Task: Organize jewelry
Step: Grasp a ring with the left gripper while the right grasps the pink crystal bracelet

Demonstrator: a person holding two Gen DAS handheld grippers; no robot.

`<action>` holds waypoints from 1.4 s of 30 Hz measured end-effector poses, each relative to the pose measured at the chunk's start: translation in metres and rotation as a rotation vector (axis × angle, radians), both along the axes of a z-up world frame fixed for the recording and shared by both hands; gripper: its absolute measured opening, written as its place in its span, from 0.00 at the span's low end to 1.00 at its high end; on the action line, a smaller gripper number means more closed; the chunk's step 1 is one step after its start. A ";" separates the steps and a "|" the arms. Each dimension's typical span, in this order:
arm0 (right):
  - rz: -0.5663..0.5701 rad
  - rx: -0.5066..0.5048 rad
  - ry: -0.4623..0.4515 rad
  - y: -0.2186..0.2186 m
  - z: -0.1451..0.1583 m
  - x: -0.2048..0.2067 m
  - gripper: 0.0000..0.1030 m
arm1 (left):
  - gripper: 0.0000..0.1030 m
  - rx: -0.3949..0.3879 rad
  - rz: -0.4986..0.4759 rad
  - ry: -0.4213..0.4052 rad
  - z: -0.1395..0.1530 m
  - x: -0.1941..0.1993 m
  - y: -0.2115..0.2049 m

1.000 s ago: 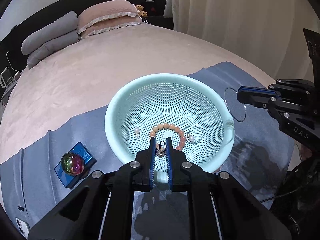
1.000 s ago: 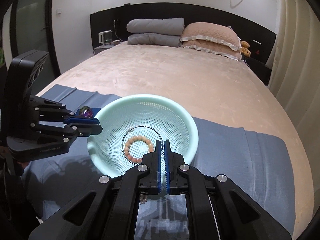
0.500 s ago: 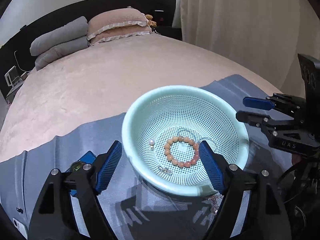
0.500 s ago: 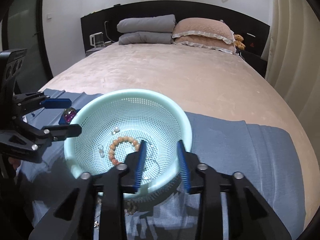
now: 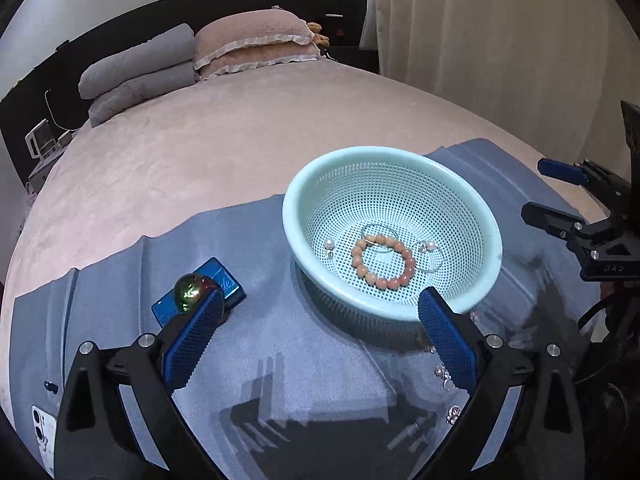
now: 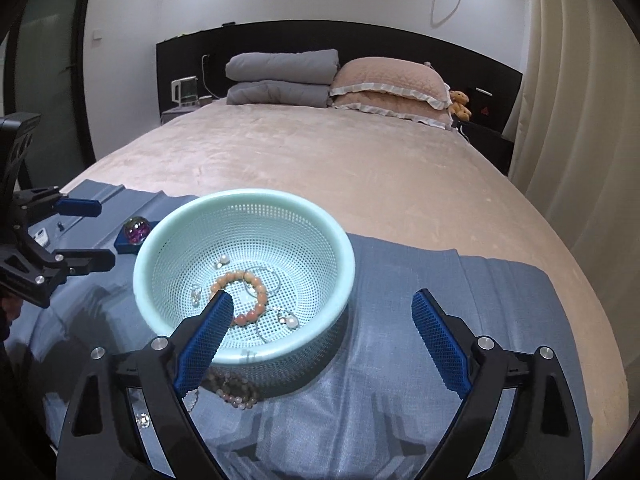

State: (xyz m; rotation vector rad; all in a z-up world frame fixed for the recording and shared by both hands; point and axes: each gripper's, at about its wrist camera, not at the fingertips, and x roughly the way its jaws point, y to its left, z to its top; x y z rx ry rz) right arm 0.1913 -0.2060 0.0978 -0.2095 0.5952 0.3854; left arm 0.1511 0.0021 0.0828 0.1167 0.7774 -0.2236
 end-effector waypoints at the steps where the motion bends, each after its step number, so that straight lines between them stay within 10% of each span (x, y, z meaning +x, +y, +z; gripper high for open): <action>1: 0.001 -0.010 0.001 0.000 0.001 -0.003 0.85 | 0.93 0.008 -0.001 0.008 -0.001 -0.003 -0.002; 15: 0.129 -0.007 0.138 0.001 -0.045 -0.032 0.85 | 0.91 0.057 -0.149 -0.056 -0.033 -0.061 -0.055; 24: 0.270 -0.022 0.207 0.024 -0.080 -0.031 0.81 | 0.56 0.021 -0.311 0.031 -0.076 -0.073 -0.074; 34: 0.269 -0.010 0.296 0.045 -0.111 -0.003 0.24 | 0.10 0.025 -0.343 0.085 -0.101 -0.066 -0.073; 42: 0.247 0.148 0.369 0.030 -0.107 -0.011 0.06 | 0.07 -0.035 -0.281 0.108 -0.101 -0.074 -0.066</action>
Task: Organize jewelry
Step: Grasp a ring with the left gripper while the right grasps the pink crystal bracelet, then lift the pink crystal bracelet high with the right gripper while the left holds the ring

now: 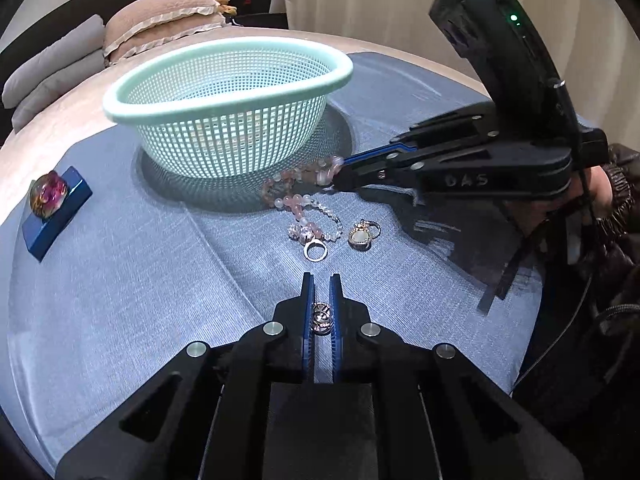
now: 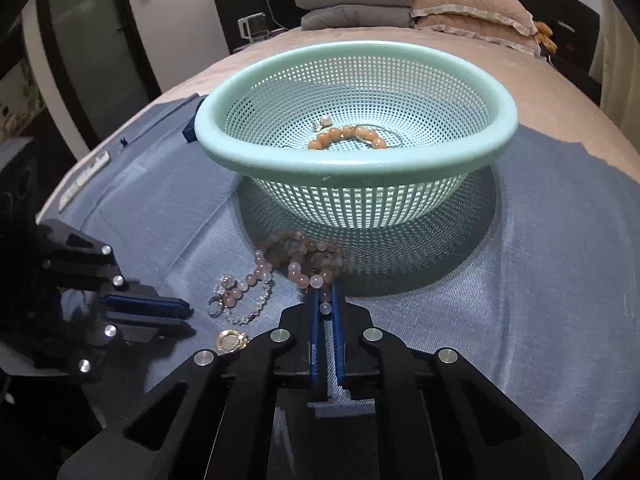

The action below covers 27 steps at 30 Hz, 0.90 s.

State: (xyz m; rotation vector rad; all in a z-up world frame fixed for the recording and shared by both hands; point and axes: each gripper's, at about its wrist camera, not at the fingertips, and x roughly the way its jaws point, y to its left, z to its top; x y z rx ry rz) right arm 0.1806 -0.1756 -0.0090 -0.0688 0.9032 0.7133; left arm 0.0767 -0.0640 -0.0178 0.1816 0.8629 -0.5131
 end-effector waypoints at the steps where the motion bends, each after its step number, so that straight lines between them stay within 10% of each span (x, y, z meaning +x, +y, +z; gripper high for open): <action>1: -0.014 0.026 0.013 -0.004 0.001 -0.002 0.06 | 0.07 -0.003 0.006 0.004 0.001 -0.001 0.001; 11: -0.005 0.296 0.076 -0.027 0.038 -0.018 0.06 | 0.02 -0.028 0.003 -0.021 0.022 -0.011 0.007; 27: 0.078 0.431 -0.157 -0.042 0.168 -0.035 0.06 | 0.01 -0.021 -0.041 -0.155 0.090 0.006 0.022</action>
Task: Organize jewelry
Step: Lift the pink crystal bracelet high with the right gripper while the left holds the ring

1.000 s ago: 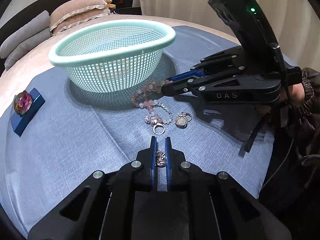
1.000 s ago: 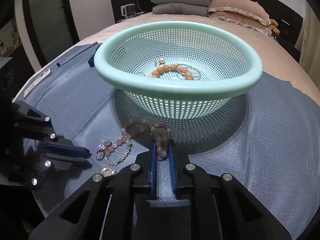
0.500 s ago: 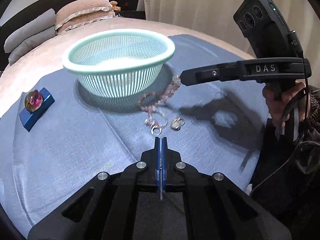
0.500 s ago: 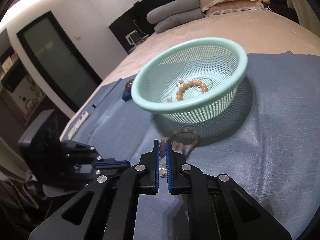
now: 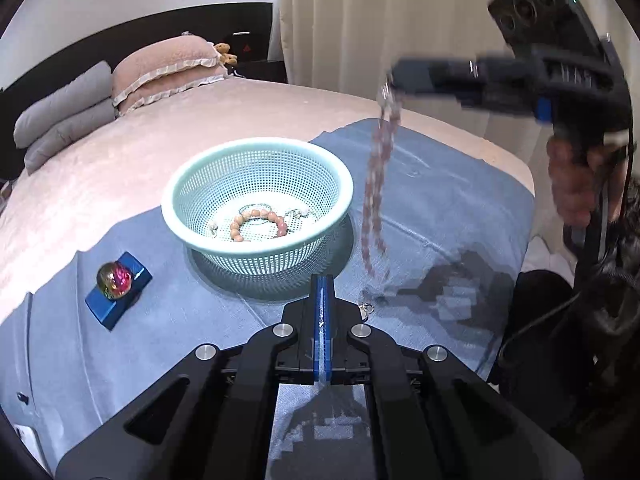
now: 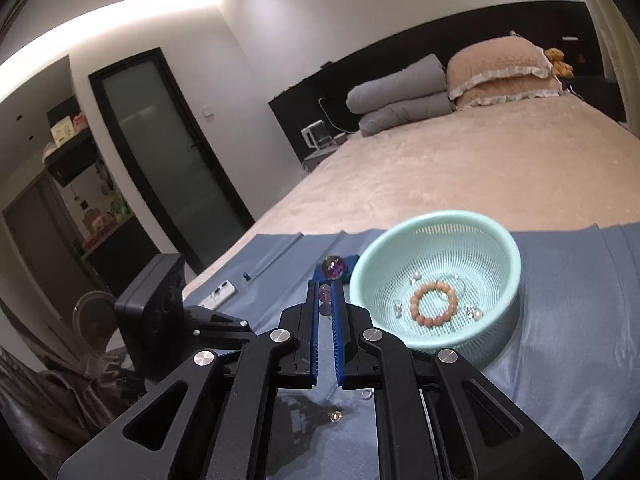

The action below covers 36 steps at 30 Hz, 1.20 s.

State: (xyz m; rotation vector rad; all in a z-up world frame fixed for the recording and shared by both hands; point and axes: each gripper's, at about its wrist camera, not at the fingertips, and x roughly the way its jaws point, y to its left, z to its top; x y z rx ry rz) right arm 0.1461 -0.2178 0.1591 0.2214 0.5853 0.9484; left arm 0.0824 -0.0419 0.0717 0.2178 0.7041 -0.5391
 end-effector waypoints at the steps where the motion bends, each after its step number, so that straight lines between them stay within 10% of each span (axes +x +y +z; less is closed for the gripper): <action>1: 0.000 0.002 -0.012 -0.001 0.005 -0.001 0.06 | 0.01 0.008 -0.018 0.009 -0.004 -0.001 -0.002; 9: -0.006 0.022 -0.055 -0.018 0.030 -0.005 0.06 | 0.05 0.056 -0.027 0.125 -0.059 0.004 -0.006; 15: -0.011 0.019 -0.075 -0.026 0.043 -0.005 0.06 | 0.27 0.064 -0.033 0.168 -0.081 0.009 -0.008; 20: -0.019 0.018 -0.074 -0.028 0.042 -0.003 0.06 | 0.14 0.102 -0.029 0.188 -0.096 0.008 -0.009; 36: -0.023 0.014 -0.125 -0.030 0.067 -0.002 0.06 | 0.05 0.006 -0.038 0.105 -0.022 0.011 0.010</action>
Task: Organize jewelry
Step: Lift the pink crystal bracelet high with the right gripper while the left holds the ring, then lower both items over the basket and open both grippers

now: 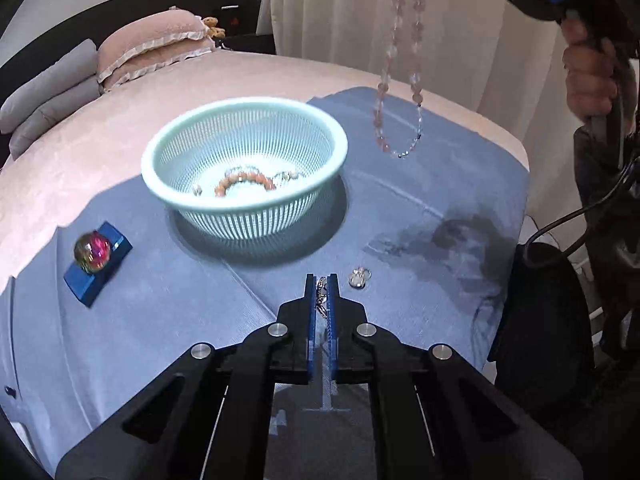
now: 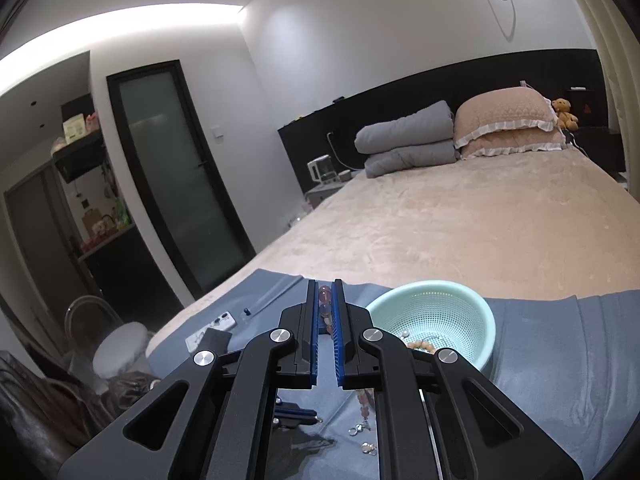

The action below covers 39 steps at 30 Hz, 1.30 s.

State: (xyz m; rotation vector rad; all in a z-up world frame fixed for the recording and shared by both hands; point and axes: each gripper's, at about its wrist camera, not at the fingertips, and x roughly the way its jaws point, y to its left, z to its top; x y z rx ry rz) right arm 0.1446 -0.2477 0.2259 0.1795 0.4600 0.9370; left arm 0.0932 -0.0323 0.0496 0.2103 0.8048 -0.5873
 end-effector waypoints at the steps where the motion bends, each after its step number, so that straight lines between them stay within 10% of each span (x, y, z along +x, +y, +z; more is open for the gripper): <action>1: 0.001 0.002 -0.003 0.000 0.001 0.000 0.06 | 0.05 0.016 -0.004 -0.006 0.003 0.000 0.000; 24: 0.004 -0.042 -0.023 0.011 0.014 0.046 0.06 | 0.05 0.081 -0.019 -0.148 0.085 0.074 0.001; 39: -0.019 -0.130 0.159 0.041 -0.089 0.144 0.06 | 0.05 0.111 -0.076 -0.035 0.026 0.147 -0.002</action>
